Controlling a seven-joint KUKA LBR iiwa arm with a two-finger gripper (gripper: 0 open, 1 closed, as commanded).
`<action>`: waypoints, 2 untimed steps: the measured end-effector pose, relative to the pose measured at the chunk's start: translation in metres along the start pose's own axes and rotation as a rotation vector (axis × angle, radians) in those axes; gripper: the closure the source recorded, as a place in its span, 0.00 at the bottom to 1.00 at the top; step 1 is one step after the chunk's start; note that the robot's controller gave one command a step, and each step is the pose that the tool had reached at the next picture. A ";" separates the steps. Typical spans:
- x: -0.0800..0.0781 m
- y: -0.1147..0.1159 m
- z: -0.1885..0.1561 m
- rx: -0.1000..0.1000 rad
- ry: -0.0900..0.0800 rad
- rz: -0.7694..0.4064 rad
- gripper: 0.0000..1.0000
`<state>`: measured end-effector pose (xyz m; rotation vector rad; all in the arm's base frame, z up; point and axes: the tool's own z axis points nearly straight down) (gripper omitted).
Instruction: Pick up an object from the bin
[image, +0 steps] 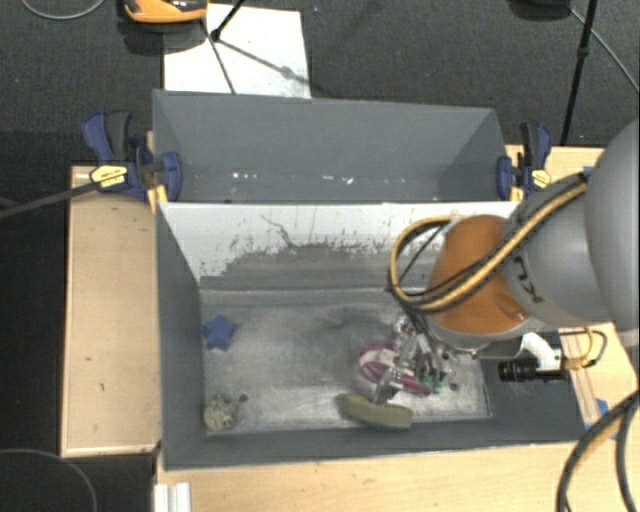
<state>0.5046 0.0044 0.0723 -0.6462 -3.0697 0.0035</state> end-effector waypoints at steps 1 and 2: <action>0.002 0.001 0.001 -0.002 0.003 -0.001 1.00; 0.000 0.002 -0.101 -0.006 -0.011 -0.005 1.00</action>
Offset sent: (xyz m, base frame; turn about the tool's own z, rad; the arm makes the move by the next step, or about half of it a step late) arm 0.0000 0.0000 0.0000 0.0000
